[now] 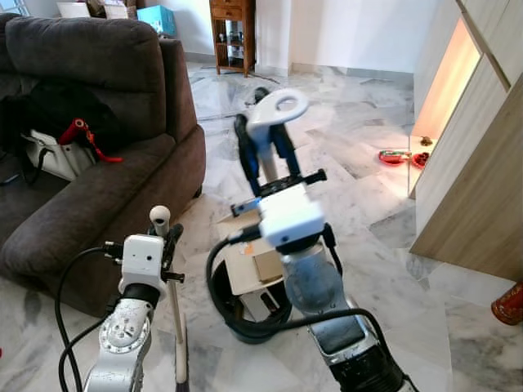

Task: Sweep floor

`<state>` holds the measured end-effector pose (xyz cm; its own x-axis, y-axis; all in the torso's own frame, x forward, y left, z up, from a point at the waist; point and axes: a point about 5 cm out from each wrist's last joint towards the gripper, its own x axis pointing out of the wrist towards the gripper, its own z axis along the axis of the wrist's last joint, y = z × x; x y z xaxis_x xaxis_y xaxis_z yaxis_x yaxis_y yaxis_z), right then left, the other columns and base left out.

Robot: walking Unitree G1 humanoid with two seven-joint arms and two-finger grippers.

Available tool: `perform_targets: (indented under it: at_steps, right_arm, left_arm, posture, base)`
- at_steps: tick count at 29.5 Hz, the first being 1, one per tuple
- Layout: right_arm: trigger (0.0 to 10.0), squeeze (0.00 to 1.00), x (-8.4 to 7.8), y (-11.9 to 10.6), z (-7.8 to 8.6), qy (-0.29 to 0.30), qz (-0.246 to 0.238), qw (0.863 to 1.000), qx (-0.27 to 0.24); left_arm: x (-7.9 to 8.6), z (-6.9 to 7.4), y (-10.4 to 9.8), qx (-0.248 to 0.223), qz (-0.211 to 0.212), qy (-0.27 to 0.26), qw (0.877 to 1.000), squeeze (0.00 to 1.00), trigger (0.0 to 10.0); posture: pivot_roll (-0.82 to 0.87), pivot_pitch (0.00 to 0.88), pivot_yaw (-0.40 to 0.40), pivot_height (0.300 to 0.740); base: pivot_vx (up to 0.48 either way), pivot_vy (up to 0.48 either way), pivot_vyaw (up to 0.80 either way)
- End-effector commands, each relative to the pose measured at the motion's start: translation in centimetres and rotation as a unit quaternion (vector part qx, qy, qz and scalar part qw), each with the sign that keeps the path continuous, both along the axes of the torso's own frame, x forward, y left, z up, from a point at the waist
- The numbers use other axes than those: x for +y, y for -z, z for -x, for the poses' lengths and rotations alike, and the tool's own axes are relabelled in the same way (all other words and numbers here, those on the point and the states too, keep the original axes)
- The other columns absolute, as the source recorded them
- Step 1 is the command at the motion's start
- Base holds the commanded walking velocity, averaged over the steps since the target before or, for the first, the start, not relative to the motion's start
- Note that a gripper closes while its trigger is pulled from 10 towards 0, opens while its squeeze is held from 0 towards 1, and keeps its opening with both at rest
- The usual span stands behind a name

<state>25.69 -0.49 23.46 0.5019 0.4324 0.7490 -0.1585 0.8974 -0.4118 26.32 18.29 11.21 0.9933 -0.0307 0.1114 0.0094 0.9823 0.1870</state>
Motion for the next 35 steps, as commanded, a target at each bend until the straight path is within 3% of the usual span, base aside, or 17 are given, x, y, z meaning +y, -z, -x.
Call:
perform_targets:
  at_steps: [1, 10, 35]
  right_arm:
    - [10.0, 0.0, 0.5, -1.9, 1.5, -0.02, -0.006, 0.998, -0.066]
    - [10.0, 0.0, 0.8, -1.9, 1.8, -0.026, -0.01, 0.997, -0.067]
    - [10.0, 0.0, 1.5, -1.6, 2.8, -0.017, 0.038, 0.991, -0.124]
  left_arm:
    - [-0.3, -0.2, -1.5, -0.029, -0.004, 0.009, 1.0, 0.0, 10.0]
    - [-0.5, -0.2, -1.5, -0.03, -0.006, 0.018, 0.999, 0.0, 10.0]
    - [-1.2, -0.5, -1.6, -0.035, -0.001, 0.025, 0.999, 0.0, 10.0]
  posture:
    - [0.0, 0.0, 0.033, 0.74]
    - [0.0, 0.0, 0.037, 0.74]
    - [0.0, 0.0, 0.027, 0.74]
  base:
    - [0.0, 0.0, 0.0]
    - [0.0, 0.0, 0.0]
    - [0.0, 0.0, 0.0]
